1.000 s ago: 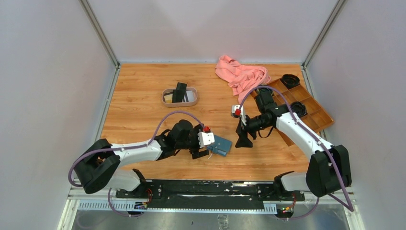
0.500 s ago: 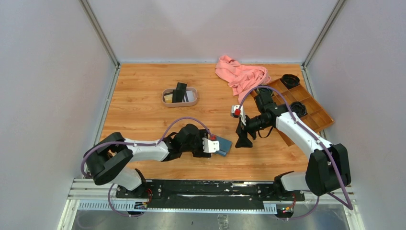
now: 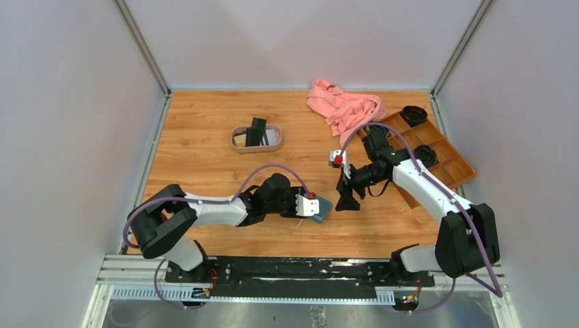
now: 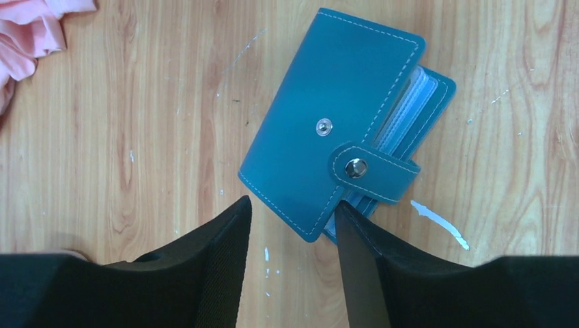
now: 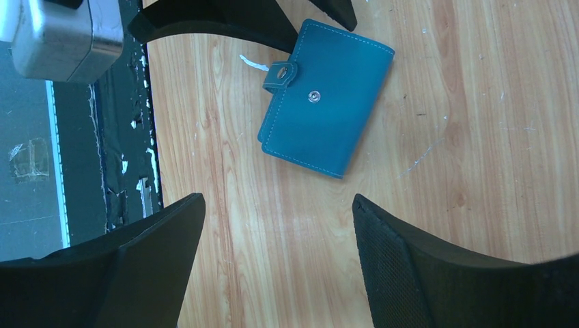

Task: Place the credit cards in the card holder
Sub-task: Open the card holder at the center of the board.

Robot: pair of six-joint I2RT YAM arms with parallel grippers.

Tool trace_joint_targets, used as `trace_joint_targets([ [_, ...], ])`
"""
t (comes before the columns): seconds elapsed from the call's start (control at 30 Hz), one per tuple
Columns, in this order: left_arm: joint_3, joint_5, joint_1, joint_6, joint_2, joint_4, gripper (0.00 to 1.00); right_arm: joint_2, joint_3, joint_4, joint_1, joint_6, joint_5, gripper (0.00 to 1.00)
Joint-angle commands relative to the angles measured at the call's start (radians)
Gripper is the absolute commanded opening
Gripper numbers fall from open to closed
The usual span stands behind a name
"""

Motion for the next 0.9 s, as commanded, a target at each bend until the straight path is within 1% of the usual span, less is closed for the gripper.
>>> trace_joint_targets([
  [0.0, 0.028, 0.029, -0.008, -0.010, 0.028, 0.029, 0.49, 0.005, 0.025, -0.011, -0.012, 0.004, 0.011, 0.82],
  [0.1, 0.039, 0.023, -0.008, -0.010, 0.046, 0.029, 0.42, 0.008, 0.027, -0.013, -0.013, 0.004, 0.011, 0.82],
  [0.2, 0.048, 0.026, -0.008, -0.022, 0.052, 0.029, 0.30, 0.007, 0.027, -0.013, -0.013, 0.004, 0.013, 0.82],
  [0.27, 0.053, 0.036, -0.008, -0.036, 0.047, 0.029, 0.18, 0.007, 0.027, -0.013, -0.012, 0.004, 0.015, 0.82],
  [0.33, 0.062, 0.038, -0.007, -0.062, 0.039, 0.028, 0.03, 0.008, 0.026, -0.013, -0.013, 0.004, 0.016, 0.82],
  [0.37, 0.063, 0.039, -0.008, -0.074, 0.034, 0.028, 0.00, 0.007, 0.027, -0.014, -0.013, 0.004, 0.017, 0.82],
  [0.53, 0.072, 0.013, -0.006, -0.207, 0.000, 0.025, 0.00, 0.007, 0.026, -0.011, -0.013, 0.007, 0.031, 0.82],
  [0.6, 0.082, 0.008, -0.006, -0.270, -0.010, -0.002, 0.00, 0.010, 0.030, -0.006, -0.013, 0.020, 0.047, 0.82],
  [0.67, 0.105, 0.012, -0.006, -0.341, -0.016, -0.058, 0.00, 0.015, 0.032, 0.006, -0.015, 0.041, 0.066, 0.82],
  [0.73, 0.140, 0.023, -0.004, -0.412, -0.019, -0.155, 0.00, 0.017, 0.033, 0.020, -0.021, 0.062, 0.069, 0.82],
  [0.87, 0.200, 0.071, 0.011, -0.561, -0.025, -0.291, 0.00, 0.015, 0.029, 0.039, -0.026, 0.085, 0.043, 0.82],
])
